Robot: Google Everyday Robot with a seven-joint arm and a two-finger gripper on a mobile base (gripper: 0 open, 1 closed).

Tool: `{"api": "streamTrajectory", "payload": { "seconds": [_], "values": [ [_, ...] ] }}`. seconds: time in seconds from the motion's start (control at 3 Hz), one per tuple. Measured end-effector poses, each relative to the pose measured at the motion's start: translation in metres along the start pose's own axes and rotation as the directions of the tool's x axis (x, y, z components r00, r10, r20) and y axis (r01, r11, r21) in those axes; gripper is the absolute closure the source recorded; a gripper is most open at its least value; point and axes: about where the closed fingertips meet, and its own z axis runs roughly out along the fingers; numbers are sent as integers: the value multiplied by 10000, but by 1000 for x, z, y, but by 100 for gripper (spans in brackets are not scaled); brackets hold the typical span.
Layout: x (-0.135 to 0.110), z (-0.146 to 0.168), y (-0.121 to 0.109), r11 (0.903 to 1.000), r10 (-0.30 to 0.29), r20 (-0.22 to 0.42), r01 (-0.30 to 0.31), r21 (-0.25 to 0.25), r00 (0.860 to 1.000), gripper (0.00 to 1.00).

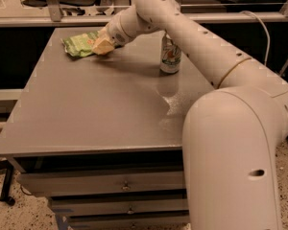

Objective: Move orange near green jalapeno chip bag

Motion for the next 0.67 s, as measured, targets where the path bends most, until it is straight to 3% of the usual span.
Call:
{"api": "streamTrajectory", "payload": {
  "seconds": [0.33, 0.67],
  "values": [
    [3, 2, 2, 10000, 79, 5, -78, -31, 10000, 0],
    [4, 0, 4, 9999, 148, 70, -148, -4, 9999, 0]
  ]
}}
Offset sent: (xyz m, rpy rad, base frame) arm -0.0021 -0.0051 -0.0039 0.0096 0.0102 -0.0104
